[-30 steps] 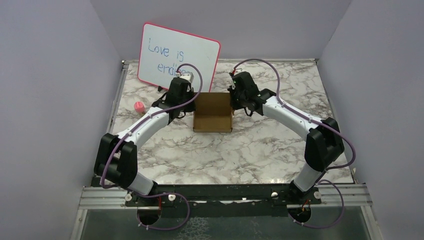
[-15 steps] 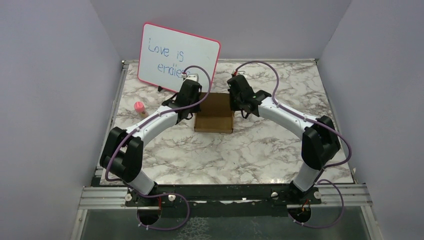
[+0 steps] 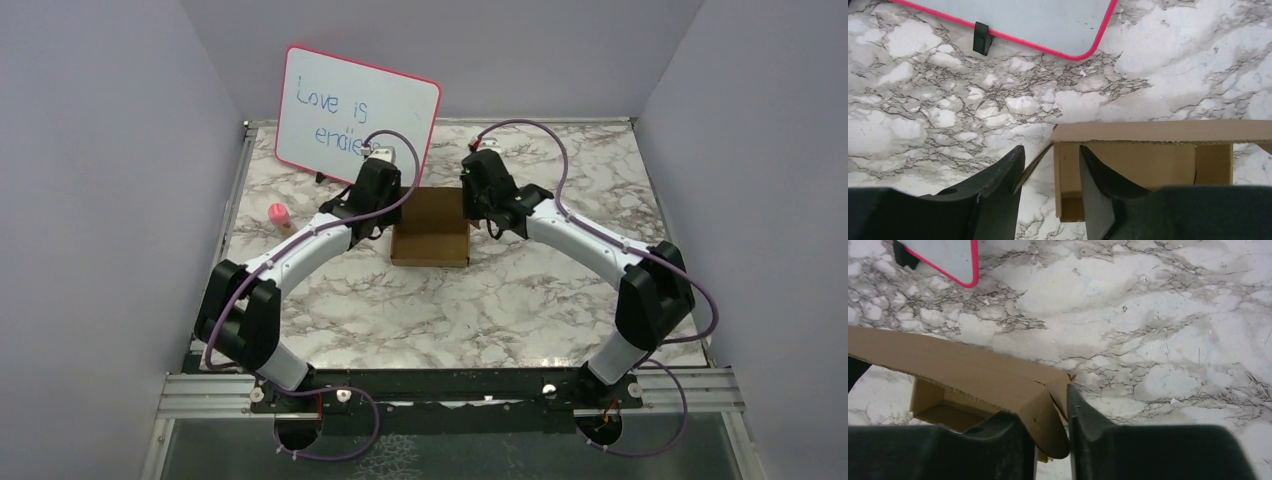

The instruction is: Fold the paper box

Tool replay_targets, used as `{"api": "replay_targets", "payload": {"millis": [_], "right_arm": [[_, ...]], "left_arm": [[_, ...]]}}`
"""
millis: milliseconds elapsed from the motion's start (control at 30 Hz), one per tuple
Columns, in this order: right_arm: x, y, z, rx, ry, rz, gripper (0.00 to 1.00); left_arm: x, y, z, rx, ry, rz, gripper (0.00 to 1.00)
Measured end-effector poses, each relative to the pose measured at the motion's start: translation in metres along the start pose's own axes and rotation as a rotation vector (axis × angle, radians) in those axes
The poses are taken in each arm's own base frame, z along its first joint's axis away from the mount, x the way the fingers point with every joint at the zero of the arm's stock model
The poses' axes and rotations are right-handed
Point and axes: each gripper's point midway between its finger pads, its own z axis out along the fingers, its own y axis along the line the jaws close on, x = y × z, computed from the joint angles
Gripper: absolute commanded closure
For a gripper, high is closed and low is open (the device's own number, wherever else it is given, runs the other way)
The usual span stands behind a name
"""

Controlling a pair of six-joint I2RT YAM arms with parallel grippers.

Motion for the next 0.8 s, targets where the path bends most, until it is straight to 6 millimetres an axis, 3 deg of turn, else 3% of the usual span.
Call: {"api": "replay_targets", "payload": {"millis": [167, 333, 467, 633, 800], "right_arm": [[-0.012, -0.004, -0.028, -0.052, -0.074, -0.024, 0.52], [-0.022, -0.003, -0.047, -0.103, -0.128, -0.066, 0.47], [-0.010, -0.007, -0.052, -0.126, -0.133, -0.113, 0.45], [0.023, -0.028, -0.059, -0.124, -0.129, -0.170, 0.45], [0.033, -0.034, -0.062, -0.133, -0.155, -0.195, 0.46]], "left_arm": [[-0.018, 0.005, -0.022, 0.082, -0.048, -0.032, 0.45], [-0.024, 0.023, -0.047, 0.171, -0.094, -0.086, 0.40], [-0.012, 0.025, -0.053, 0.234, -0.083, -0.103, 0.37], [0.009, 0.027, -0.050, 0.298, -0.033, -0.115, 0.35], [-0.002, 0.029, -0.049, 0.365, -0.042, -0.097, 0.36]]}}
